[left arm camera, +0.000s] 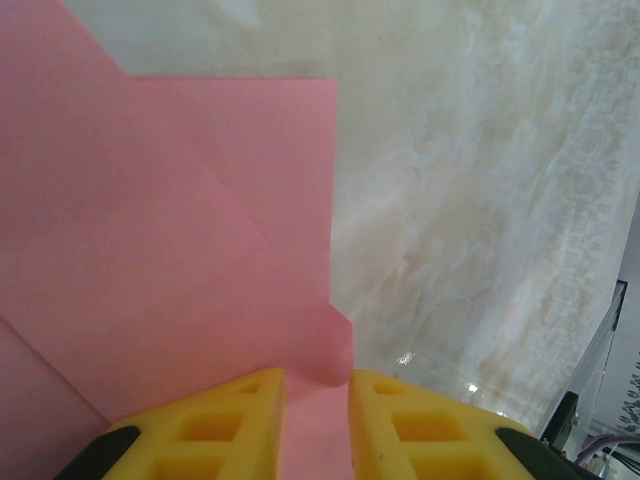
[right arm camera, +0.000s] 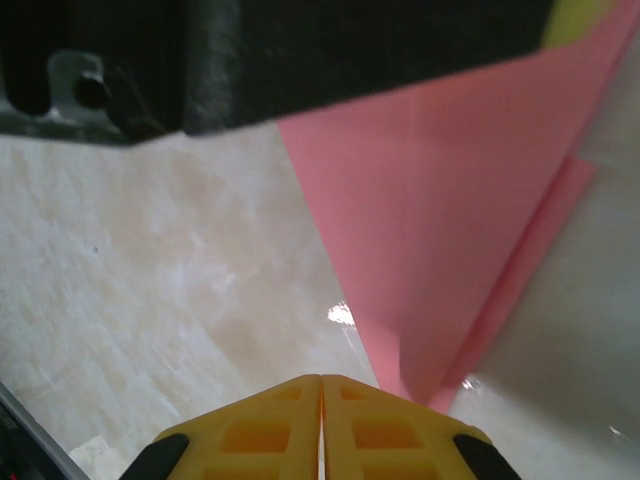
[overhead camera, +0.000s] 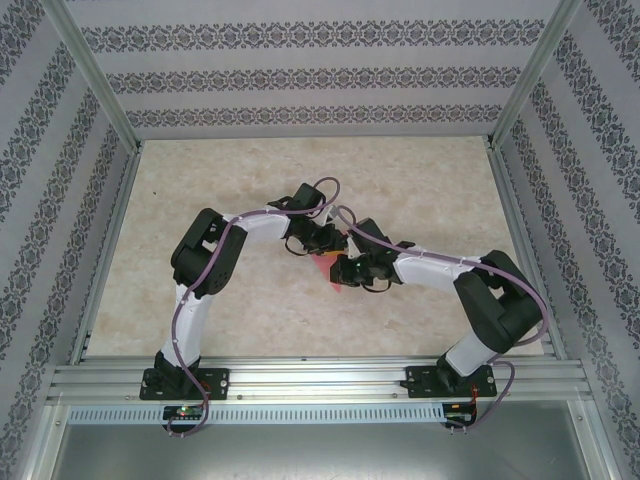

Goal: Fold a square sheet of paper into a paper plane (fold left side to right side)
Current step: Fourth fold the wing at the center of the table.

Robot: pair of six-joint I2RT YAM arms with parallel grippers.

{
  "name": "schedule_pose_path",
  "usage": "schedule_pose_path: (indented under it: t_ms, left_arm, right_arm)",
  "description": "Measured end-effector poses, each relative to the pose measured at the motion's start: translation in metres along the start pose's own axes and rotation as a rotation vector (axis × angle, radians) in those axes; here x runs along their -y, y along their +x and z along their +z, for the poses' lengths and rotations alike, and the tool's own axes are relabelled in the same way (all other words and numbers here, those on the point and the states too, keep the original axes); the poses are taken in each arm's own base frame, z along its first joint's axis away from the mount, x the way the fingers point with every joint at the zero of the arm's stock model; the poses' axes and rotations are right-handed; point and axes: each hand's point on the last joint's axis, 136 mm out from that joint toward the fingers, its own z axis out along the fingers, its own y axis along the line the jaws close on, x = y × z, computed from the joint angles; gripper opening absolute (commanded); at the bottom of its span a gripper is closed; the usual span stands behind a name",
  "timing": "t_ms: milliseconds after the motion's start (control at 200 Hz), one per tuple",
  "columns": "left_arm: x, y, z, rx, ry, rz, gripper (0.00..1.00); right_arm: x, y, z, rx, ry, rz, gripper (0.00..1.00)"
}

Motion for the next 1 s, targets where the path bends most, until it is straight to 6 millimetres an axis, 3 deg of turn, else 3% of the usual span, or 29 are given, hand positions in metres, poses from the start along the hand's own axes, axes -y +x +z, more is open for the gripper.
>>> schedule_pose_path:
  t_ms: [340,515,774,1004]
  left_arm:
    - [0.000,0.000,0.000,0.001,0.000,0.001,0.24]
    - [-0.002,-0.002,-0.001,0.008,-0.003,-0.002,0.22]
    - [-0.004,-0.003,-0.001,0.009,-0.001,-0.003,0.22]
    - [-0.005,-0.003,-0.001,0.008,0.006,-0.006,0.21]
  right_arm:
    - [0.007,-0.011,0.014,-0.003,0.054,0.002,0.09]
    - [0.019,-0.004,0.022,-0.041,0.090,0.008,0.09]
    - [0.020,-0.002,0.021,-0.042,0.090,0.006,0.09]
    - [0.024,0.012,0.014,-0.059,0.087,0.011,0.09]
